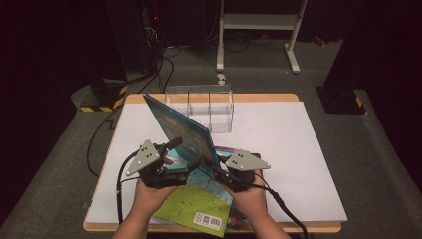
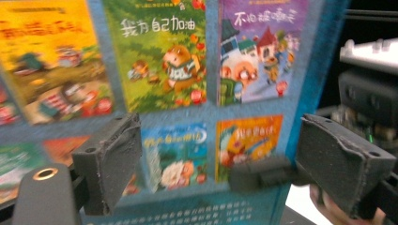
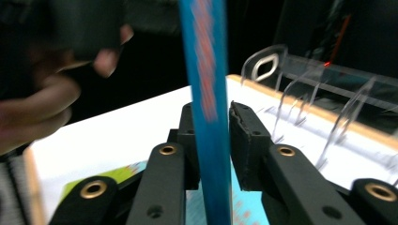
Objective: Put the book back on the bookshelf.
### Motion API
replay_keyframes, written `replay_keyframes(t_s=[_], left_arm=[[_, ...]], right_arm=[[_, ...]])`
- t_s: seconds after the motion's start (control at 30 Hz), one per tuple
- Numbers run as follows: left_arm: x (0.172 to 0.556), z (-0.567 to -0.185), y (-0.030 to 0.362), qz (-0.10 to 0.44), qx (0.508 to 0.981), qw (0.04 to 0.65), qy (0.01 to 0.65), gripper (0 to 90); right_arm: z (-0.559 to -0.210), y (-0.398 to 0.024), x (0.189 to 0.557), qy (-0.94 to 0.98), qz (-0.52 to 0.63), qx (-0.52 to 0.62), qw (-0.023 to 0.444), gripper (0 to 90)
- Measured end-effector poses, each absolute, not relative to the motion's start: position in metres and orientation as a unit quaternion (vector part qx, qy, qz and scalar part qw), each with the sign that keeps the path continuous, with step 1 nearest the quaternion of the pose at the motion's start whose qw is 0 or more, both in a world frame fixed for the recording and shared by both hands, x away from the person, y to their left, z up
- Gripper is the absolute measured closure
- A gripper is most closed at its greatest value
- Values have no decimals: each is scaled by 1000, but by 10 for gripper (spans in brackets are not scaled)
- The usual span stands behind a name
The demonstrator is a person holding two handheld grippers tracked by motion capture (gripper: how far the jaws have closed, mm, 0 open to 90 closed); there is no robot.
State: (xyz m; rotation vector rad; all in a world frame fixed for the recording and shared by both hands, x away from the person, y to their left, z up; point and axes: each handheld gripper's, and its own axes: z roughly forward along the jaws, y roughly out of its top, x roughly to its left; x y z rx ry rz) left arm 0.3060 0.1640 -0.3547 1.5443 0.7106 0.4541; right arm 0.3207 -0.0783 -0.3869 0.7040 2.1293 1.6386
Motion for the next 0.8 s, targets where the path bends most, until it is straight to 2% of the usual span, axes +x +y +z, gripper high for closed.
replay_keyframes(t_s=[0.2,0.23,0.33,0.6,0.8], left_arm=[[301,-360,161,169,683,650,287,86],[300,-360,159,173,685,647,286,43],[295,-360,154,177,685,642,294,3],[284,-359,150,219,683,615,328,2],[279,-360,158,245,697,578,347,16]], right_arm=[[-413,-91,314,756,579,268,145,719],[-416,-91,313,755,581,269,144,719],[-416,-88,309,760,578,259,148,707],[-417,-70,296,780,567,222,147,639],[-420,-48,286,798,558,193,126,571]])
